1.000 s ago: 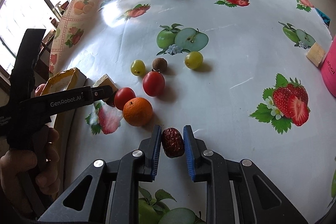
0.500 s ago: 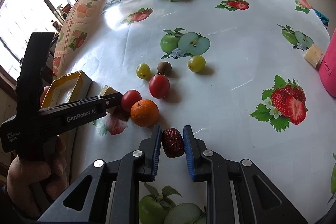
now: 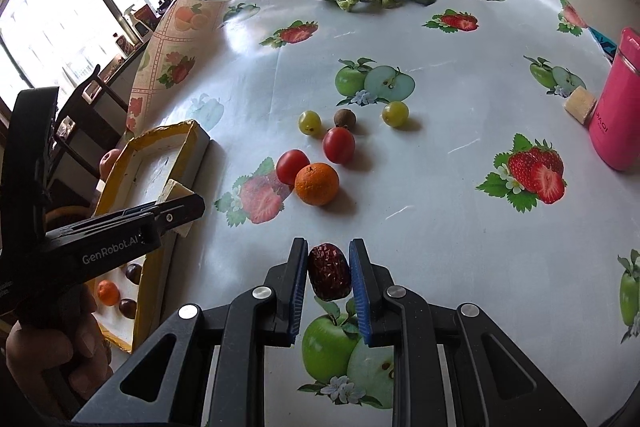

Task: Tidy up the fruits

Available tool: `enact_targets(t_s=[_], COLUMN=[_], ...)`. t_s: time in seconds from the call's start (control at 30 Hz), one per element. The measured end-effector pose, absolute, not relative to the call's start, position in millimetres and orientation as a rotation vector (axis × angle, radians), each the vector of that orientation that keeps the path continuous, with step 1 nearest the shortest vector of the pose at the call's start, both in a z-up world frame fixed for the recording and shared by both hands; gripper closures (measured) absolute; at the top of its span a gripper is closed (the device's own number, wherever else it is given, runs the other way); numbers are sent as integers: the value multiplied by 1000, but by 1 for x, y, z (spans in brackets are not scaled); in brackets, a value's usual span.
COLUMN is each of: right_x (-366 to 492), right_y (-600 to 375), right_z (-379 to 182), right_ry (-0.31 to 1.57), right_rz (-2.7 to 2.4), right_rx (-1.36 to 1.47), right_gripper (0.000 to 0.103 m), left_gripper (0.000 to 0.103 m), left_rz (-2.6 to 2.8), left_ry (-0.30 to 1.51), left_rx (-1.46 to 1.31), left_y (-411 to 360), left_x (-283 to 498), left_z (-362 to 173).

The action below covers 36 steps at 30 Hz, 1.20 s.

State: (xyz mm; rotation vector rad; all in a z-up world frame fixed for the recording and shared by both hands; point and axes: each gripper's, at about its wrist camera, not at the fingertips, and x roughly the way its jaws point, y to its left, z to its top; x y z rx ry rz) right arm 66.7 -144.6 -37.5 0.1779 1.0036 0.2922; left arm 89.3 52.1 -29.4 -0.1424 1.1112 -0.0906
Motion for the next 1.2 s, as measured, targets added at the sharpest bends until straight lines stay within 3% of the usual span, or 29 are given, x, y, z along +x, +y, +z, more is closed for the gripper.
enact_targets(t_s=[1.2], right_x=[26], right_y=[-47], right_z=[-8], right_ry=[979], right_rz=[465], right_rx=[70], right_gripper=[82], left_gripper=[68], left_rz=[53], left_ry=[1074], left_rx=[-211], left_y=[140], left_x=[39], left_z=[-10])
